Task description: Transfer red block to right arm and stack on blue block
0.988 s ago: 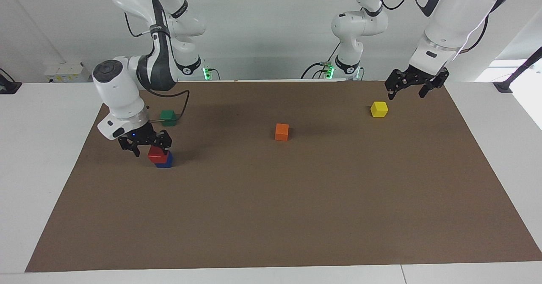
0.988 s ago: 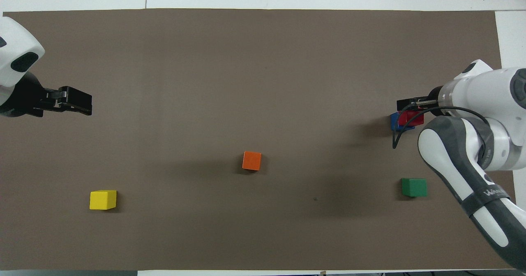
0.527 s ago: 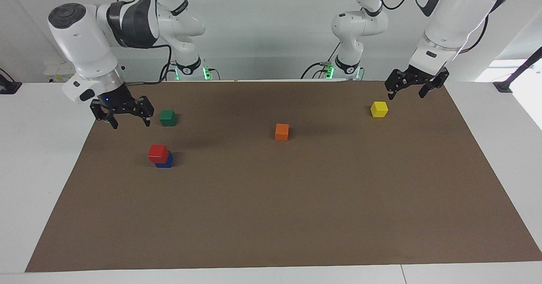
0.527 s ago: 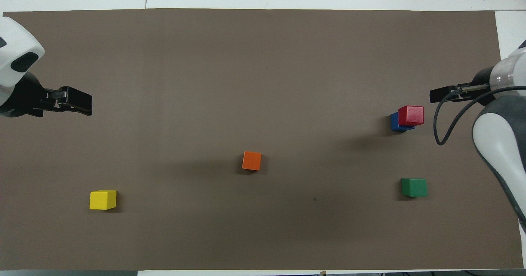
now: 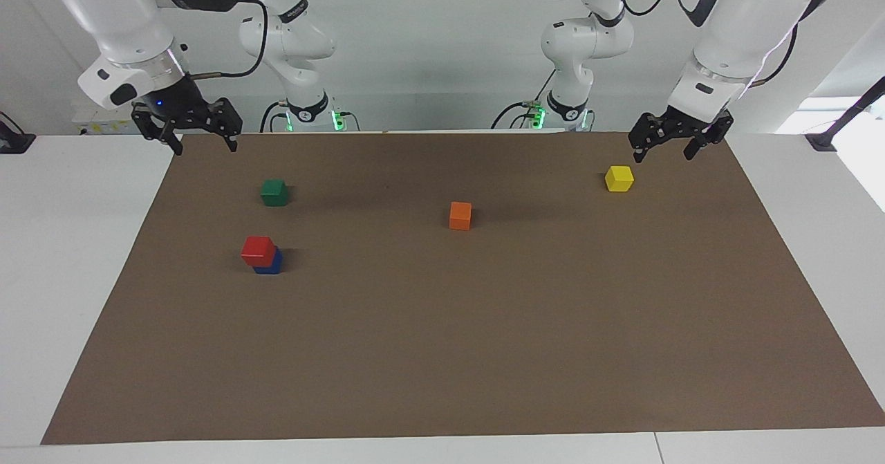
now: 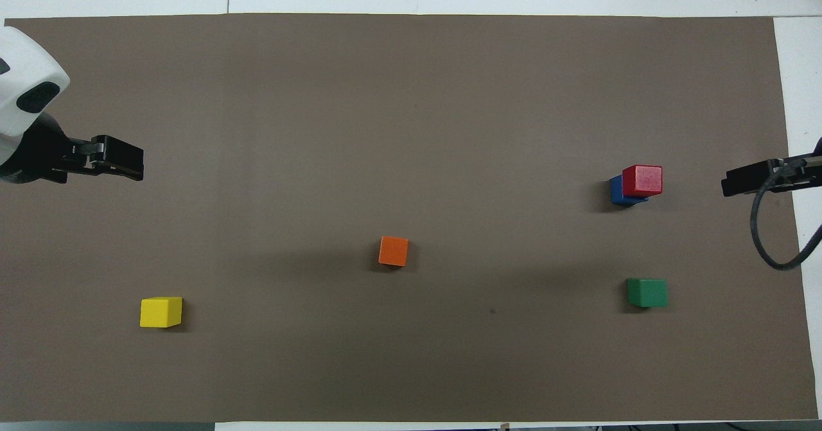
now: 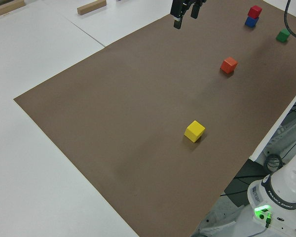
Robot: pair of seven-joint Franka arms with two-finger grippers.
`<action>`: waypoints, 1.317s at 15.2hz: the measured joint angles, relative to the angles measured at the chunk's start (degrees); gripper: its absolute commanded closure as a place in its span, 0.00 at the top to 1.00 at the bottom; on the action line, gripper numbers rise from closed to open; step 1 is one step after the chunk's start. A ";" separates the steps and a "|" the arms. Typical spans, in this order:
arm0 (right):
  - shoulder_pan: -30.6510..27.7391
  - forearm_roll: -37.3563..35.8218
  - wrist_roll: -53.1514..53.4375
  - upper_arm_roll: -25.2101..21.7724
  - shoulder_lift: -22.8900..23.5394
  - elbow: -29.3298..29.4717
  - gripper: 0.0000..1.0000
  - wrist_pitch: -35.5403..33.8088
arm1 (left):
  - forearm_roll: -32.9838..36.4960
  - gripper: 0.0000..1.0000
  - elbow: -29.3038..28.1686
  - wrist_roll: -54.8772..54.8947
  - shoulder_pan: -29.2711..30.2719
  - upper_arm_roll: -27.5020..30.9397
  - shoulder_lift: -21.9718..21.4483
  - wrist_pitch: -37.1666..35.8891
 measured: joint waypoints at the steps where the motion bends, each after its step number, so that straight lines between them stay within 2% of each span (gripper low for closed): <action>1: 0.00 -0.01 -1.37 -0.30 0.22 1.56 1.00 -2.59 | 0.00 1.00 0.00 0.00 0.00 0.00 0.00 0.00; 4: 0.49 -0.01 -3.29 -1.84 2.03 7.18 1.00 -6.90 | 0.00 1.00 -0.01 0.00 0.00 0.00 0.00 -0.01; 8: 4.90 -0.01 -3.42 -8.17 3.64 8.29 1.00 -6.69 | 0.00 1.00 -0.02 0.00 0.00 0.00 0.00 -0.02; 12: 4.63 -0.01 -3.46 -7.65 4.56 8.20 1.00 -5.49 | 0.00 1.00 -0.02 0.00 0.00 0.00 -0.01 -0.03; 16: 2.95 -0.02 -3.46 -4.61 4.57 8.31 1.00 -5.42 | 0.00 1.00 -0.02 0.00 0.00 0.00 -0.01 -0.03; 20: 2.89 -0.02 -3.46 -4.42 4.54 8.33 1.00 -5.42 | 0.00 1.00 -0.02 0.00 0.00 0.00 -0.01 -0.03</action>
